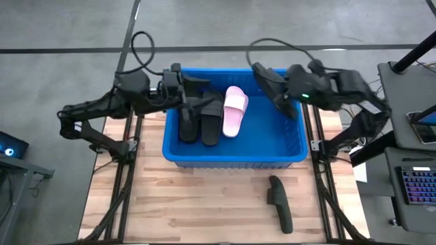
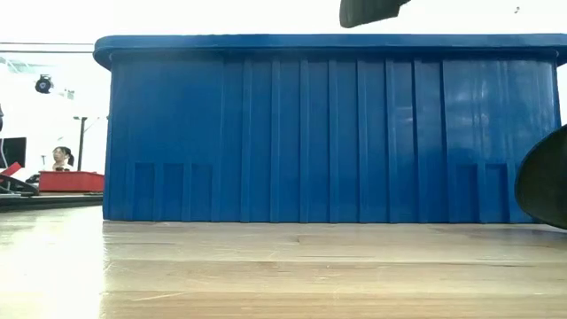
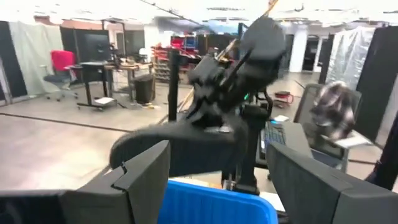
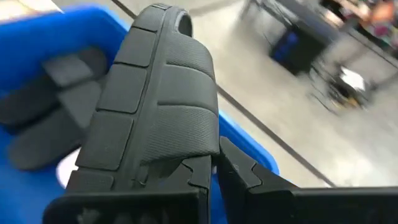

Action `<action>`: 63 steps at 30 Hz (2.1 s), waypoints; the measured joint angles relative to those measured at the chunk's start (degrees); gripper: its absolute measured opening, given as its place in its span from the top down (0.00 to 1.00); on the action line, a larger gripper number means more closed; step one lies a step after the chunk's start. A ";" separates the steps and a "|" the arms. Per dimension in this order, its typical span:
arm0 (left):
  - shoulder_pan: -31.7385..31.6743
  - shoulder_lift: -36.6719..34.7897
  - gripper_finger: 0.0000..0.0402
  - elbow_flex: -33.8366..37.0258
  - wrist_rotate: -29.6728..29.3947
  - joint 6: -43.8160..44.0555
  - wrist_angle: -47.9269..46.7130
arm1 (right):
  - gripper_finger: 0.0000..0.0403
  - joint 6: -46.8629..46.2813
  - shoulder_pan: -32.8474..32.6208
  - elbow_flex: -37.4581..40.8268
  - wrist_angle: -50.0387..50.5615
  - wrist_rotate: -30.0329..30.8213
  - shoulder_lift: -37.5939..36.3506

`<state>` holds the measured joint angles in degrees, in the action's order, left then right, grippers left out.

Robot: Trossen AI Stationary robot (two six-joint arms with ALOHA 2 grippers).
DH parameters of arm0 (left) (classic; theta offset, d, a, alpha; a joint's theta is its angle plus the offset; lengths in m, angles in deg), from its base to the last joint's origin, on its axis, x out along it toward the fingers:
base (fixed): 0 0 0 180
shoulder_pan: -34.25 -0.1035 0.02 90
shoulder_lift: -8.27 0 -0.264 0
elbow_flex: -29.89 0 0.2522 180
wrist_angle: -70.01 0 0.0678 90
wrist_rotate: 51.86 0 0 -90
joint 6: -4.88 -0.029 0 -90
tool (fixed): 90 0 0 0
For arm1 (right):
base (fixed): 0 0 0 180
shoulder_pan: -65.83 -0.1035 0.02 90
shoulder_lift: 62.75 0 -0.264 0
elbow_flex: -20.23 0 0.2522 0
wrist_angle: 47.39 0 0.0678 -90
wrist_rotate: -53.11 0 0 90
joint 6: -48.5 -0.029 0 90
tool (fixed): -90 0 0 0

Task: Pick and place slides into bin
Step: Put the black slides into the blue bin

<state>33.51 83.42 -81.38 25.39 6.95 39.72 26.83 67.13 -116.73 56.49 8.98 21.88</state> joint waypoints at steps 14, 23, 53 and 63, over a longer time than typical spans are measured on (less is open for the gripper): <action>-0.01 -2.07 0.38 0.42 -11.09 -5.17 -2.57 | 0.98 -1.06 12.14 10.60 -0.15 -2.66 10.88; -0.01 -1.91 0.38 0.55 -16.21 -11.74 -2.98 | 0.98 -4.95 13.34 26.73 -0.10 -2.65 9.54; -0.01 -1.83 0.38 0.57 -17.41 -13.49 -2.01 | 0.97 -0.80 22.12 36.44 -10.43 -0.88 26.22; 0.00 -1.80 0.38 0.65 -17.49 -15.14 -3.18 | 0.77 -1.00 22.14 36.44 -11.65 -4.77 26.00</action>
<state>33.51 81.61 -80.73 7.90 -8.20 36.54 25.83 89.28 -80.29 44.84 4.21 47.89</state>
